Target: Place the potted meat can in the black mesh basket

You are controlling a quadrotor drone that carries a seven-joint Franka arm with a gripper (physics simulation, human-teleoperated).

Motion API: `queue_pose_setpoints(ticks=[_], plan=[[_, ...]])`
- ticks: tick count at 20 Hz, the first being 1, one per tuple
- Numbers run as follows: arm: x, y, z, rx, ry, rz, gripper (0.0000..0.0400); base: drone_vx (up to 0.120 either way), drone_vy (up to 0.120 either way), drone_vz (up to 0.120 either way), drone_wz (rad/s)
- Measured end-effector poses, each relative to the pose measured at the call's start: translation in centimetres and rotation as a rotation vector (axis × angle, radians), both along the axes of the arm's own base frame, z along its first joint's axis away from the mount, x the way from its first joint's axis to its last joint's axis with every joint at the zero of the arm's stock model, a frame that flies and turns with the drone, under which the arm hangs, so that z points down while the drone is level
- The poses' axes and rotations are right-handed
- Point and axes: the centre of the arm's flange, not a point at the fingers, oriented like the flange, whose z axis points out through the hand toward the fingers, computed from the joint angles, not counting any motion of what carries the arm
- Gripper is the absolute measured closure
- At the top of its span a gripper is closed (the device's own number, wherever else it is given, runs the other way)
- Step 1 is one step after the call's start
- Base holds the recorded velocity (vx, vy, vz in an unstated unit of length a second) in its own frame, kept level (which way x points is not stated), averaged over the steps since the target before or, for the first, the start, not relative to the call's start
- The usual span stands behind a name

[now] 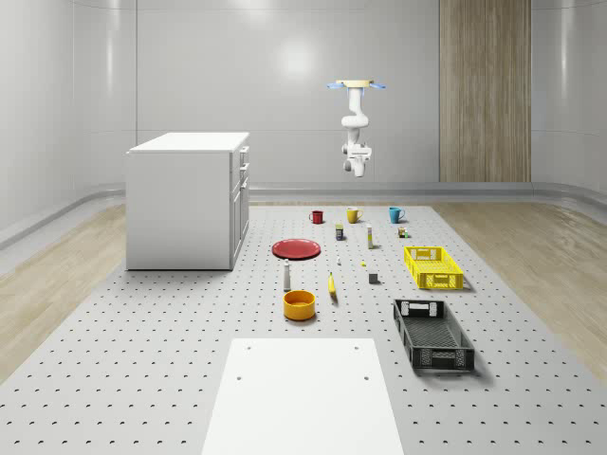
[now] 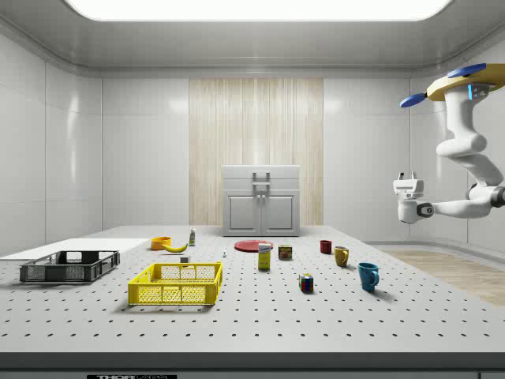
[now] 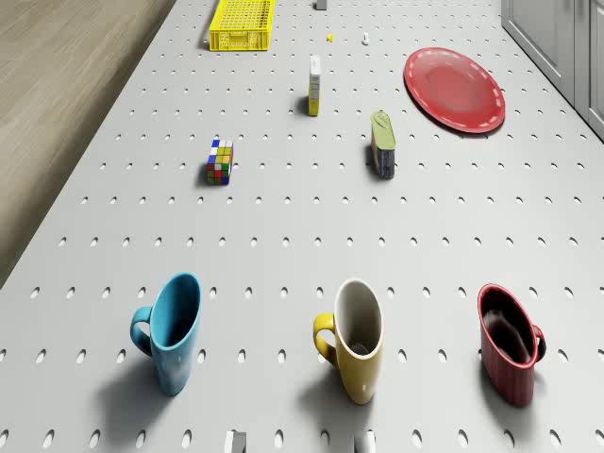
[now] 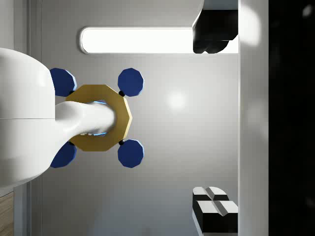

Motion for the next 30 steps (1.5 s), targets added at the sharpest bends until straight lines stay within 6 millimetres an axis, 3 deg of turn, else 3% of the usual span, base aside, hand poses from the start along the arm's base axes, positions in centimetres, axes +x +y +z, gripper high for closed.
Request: queue_pose_setpoints(ticks=[8, 13, 30], plan=[[-0.3, 0.0, 5.6, 0.0, -0.006, 0.0, 0.0, 0.115, -0.12, 0.0, 0.0], [-0.1, 0.0, 7.8, 0.0, -0.01, 0.0, 0.0, 0.12, -0.12, 0.0, 0.0], [-0.1, 0.0, 9.3, -0.001, -0.023, 0.0, 0.0, 0.12, -0.12, 0.0, 0.0]])
